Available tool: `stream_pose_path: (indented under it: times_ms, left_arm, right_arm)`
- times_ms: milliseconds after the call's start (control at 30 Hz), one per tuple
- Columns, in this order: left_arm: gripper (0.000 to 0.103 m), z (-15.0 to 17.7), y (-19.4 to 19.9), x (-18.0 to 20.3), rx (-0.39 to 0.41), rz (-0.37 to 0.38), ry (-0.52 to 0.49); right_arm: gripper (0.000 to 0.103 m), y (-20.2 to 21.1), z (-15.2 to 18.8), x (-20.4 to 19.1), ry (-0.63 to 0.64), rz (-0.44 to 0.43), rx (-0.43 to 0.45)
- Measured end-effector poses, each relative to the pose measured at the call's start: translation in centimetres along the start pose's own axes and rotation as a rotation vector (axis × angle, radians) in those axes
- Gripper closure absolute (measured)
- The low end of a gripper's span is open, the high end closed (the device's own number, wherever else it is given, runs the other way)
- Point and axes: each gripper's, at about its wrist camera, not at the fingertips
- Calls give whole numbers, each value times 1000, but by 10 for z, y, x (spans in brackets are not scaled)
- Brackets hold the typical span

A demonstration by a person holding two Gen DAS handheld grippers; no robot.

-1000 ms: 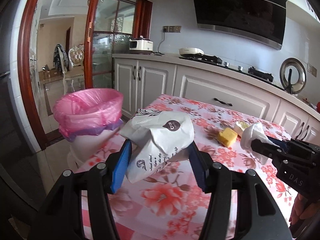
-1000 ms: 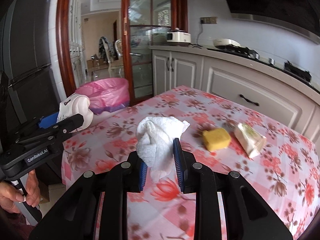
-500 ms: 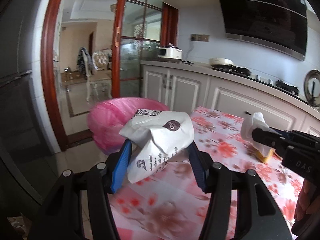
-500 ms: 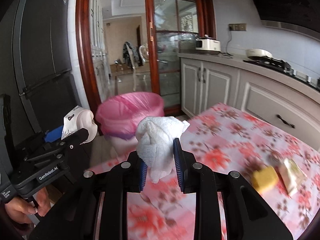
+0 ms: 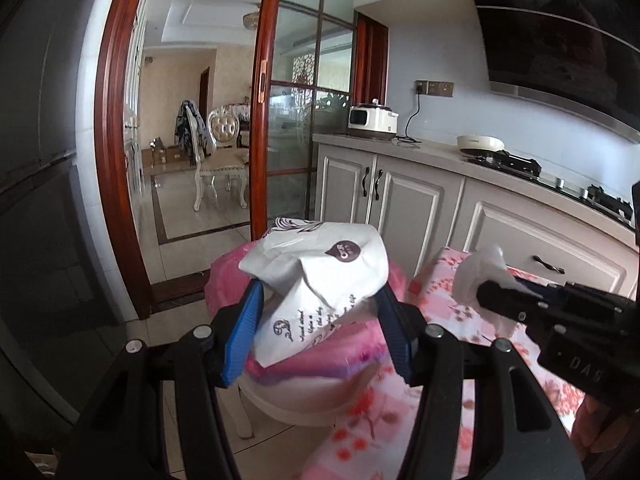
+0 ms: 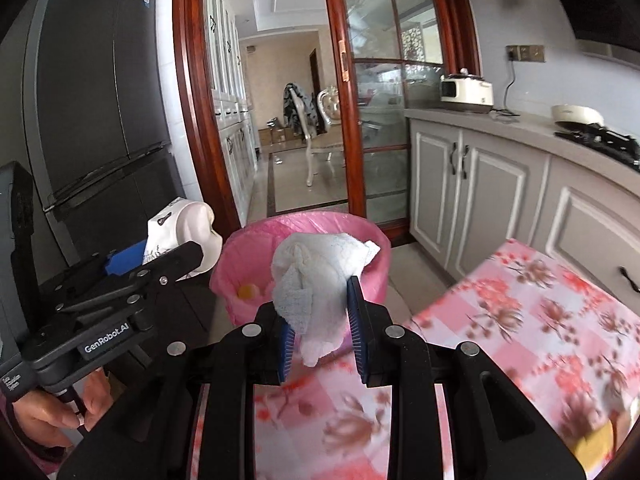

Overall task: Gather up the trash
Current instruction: 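Carry the tissue and wrapper to the pink bin and release both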

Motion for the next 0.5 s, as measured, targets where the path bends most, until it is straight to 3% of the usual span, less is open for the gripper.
stream_pose_path:
  times_ms: [400, 500]
  left_arm:
    - [47, -26, -109, -31, -67, -33, 36]
    - [38, -25, -129, -34, -85, -37, 33]
  right_arm:
    - [75, -100, -41, 40, -15, -100, -56]
    - [61, -112, -39, 49, -33, -113, -67]
Point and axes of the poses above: each gripper's, at about its wrist camera, not at the fingertips, and y roughly against the way its jaws point, x to its right, z to its underside, and after that the axes turned 10 degrees about -z, right-handed
